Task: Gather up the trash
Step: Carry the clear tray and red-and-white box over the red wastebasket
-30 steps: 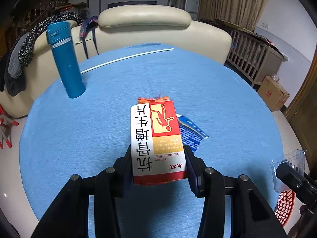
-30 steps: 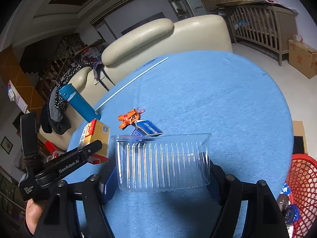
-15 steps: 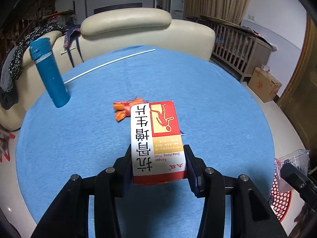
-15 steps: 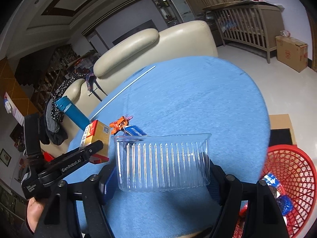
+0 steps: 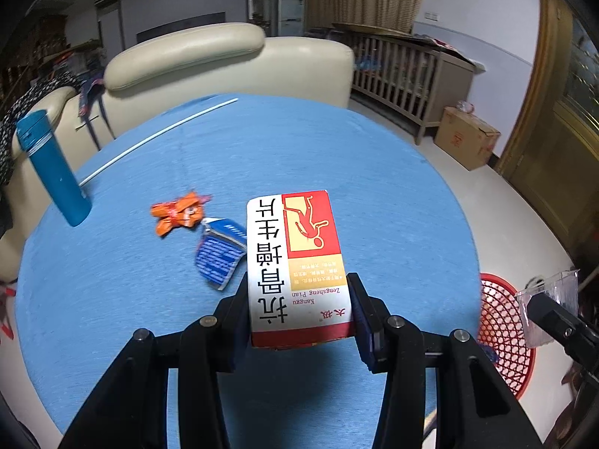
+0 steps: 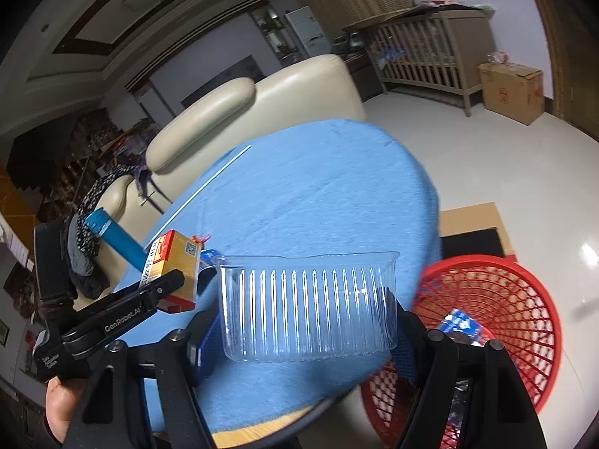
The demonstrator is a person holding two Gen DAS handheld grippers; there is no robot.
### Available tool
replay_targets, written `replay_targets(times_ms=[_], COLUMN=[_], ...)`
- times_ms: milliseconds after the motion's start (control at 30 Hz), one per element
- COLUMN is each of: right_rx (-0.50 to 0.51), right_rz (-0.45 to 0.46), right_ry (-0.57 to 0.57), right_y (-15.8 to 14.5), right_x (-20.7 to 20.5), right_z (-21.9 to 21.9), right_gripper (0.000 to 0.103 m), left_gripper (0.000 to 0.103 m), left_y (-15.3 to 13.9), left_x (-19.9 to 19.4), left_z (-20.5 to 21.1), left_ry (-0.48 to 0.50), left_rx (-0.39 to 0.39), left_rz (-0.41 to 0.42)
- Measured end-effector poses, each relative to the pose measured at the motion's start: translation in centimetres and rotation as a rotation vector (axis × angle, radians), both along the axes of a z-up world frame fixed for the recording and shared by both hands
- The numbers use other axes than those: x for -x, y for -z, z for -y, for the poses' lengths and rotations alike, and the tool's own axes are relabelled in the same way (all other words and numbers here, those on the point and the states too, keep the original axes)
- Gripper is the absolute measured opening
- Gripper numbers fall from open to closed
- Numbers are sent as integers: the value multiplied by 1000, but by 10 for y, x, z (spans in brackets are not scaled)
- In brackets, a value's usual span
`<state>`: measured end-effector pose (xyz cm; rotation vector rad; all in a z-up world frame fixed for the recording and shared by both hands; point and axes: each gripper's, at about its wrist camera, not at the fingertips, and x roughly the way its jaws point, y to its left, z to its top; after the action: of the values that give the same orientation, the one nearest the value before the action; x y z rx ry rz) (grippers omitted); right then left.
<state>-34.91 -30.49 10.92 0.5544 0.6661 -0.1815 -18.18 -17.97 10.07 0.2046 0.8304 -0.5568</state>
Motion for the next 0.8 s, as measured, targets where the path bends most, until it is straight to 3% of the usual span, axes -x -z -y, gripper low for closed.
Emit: replay_targets(times_ms=[800], right_rx=[23], right_rz=[-32], right_ry=[203], right_y=[8], right_x=[81], right_z=[65], right_gripper=[77], left_gripper=[49], left_y=[-4], left_x=[52], left_z=[61], left_ry=[196], left_rx=[-26], left_rz=[33])
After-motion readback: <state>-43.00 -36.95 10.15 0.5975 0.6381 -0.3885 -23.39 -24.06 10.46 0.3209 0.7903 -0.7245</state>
